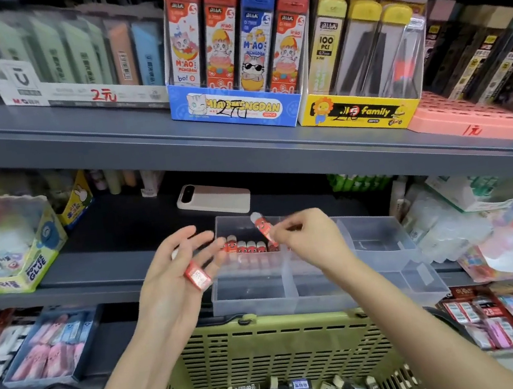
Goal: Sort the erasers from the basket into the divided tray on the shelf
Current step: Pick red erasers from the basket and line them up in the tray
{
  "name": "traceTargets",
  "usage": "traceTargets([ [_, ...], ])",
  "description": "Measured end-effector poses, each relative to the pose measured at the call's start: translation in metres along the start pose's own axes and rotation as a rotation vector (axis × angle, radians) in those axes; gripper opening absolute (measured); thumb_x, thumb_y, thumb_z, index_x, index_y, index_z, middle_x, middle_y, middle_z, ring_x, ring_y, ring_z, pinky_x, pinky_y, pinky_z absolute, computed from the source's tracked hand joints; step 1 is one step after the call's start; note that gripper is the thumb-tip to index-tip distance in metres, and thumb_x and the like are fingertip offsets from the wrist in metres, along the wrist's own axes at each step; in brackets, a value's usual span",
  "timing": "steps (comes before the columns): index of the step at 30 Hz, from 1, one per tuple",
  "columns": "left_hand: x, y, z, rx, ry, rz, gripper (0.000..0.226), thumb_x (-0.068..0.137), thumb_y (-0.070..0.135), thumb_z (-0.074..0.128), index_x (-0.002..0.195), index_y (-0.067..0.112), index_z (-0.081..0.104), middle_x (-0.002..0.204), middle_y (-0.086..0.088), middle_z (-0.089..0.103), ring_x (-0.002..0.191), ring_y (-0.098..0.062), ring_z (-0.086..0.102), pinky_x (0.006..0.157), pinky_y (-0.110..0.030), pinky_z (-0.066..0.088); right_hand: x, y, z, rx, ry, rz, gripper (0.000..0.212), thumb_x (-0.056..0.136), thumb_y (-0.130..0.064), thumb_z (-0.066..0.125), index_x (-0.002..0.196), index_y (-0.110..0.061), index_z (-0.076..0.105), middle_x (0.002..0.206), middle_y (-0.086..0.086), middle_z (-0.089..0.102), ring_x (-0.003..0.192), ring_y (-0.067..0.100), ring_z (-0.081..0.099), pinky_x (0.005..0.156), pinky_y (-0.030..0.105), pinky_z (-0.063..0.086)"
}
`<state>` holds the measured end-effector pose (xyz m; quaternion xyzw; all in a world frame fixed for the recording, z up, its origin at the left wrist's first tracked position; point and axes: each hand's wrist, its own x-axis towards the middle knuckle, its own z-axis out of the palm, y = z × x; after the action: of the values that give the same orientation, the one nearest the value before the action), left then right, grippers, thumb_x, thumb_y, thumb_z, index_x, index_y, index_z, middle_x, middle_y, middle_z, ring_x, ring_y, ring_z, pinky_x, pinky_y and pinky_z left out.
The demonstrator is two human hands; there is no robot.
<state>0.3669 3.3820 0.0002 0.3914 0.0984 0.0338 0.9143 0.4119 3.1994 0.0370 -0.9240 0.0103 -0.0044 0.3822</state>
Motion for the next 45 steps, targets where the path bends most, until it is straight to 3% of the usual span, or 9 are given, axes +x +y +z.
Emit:
traceTargets([
  [3,0.003,0.000,-0.007,0.019,0.092,-0.017,0.024,0.101,0.010,0.038,0.103,0.008,0.062,0.067,-0.006,0.060,0.056,-0.014,0.058,0.046,-0.022,0.045,0.019,-0.004,0.012,-0.293,-0.087,0.044,0.051,0.083,-0.056,0.057,0.066,-0.008,0.066,0.073,0.011,0.061,0.073,0.029,0.054,0.069,0.029,0.043],
  [10,0.003,0.000,-0.013,-0.047,0.074,-0.038,0.026,0.101,0.010,0.037,0.102,0.006,0.063,0.065,-0.004,0.060,0.060,-0.015,0.056,0.049,-0.025,0.047,0.049,-0.018,0.039,-0.513,-0.124,0.213,0.020,0.079,-0.032,0.065,0.082,-0.014,0.059,0.081,0.004,0.057,0.077,0.025,0.058,0.065,0.024,0.042],
  [16,-0.001,0.006,-0.013,-0.061,0.037,-0.031,0.026,0.099,0.006,0.038,0.101,0.006,0.063,0.066,-0.003,0.059,0.062,-0.014,0.057,0.054,-0.026,0.047,0.051,-0.023,0.052,-0.705,-0.259,0.090,0.006,0.082,-0.020,0.053,0.083,-0.014,0.054,0.083,0.002,0.056,0.076,0.024,0.054,0.066,0.026,0.041],
  [21,-0.002,0.009,-0.011,-0.056,0.028,-0.032,0.026,0.098,0.000,0.036,0.103,0.005,0.062,0.068,-0.004,0.061,0.064,-0.015,0.062,0.065,-0.029,0.050,0.050,-0.022,0.047,-0.776,-0.375,0.027,0.022,0.089,-0.024,0.044,0.089,-0.012,0.063,0.091,0.005,0.061,0.083,0.024,0.056,0.074,0.029,0.045],
  [26,0.001,0.005,-0.010,-0.057,0.001,0.006,0.028,0.100,0.000,0.032,0.102,0.004,0.060,0.077,-0.008,0.068,0.083,-0.022,0.072,0.076,-0.029,0.059,0.015,-0.029,0.042,-0.413,-0.096,-0.236,0.038,0.092,-0.038,0.051,0.072,-0.011,0.067,0.068,0.005,0.059,0.066,0.018,0.053,0.059,0.025,0.038],
  [30,0.002,0.003,-0.010,-0.009,-0.122,0.031,0.027,0.101,0.005,0.031,0.108,0.008,0.057,0.094,-0.007,0.073,0.105,-0.021,0.067,0.083,-0.029,0.055,-0.024,-0.039,0.047,0.061,-0.233,-0.225,0.020,0.078,-0.040,0.070,0.079,-0.020,0.071,0.063,-0.005,0.065,0.059,0.001,0.055,0.061,0.022,0.049],
  [37,0.001,-0.007,-0.001,0.151,-0.267,0.019,0.026,0.092,0.018,0.045,0.114,0.013,0.058,0.118,-0.004,0.068,0.117,-0.015,0.060,0.085,-0.032,0.056,-0.040,-0.027,0.047,0.113,-0.157,-0.329,0.004,0.077,-0.025,0.070,0.081,-0.024,0.069,0.059,-0.014,0.056,0.057,-0.001,0.050,0.059,0.012,0.038],
  [41,0.008,-0.008,0.002,0.300,-0.343,0.092,0.025,0.091,0.019,0.051,0.114,0.019,0.062,0.119,0.001,0.067,0.111,-0.010,0.061,0.087,-0.028,0.053,-0.029,-0.021,0.035,0.132,-0.124,-0.202,0.008,0.074,-0.026,0.066,0.073,-0.018,0.070,0.065,0.000,0.067,0.055,0.001,0.053,0.062,0.028,0.050],
  [45,0.026,-0.007,-0.010,0.675,-0.199,0.306,0.031,0.097,0.014,0.049,0.106,0.041,0.061,0.113,0.028,0.062,0.111,0.010,0.052,0.092,-0.016,0.036,0.006,-0.008,0.021,-0.026,0.022,-0.019,0.027,0.078,-0.028,0.064,0.070,-0.003,0.070,0.068,0.017,0.066,0.074,0.034,0.059,0.066,0.034,0.049],
])
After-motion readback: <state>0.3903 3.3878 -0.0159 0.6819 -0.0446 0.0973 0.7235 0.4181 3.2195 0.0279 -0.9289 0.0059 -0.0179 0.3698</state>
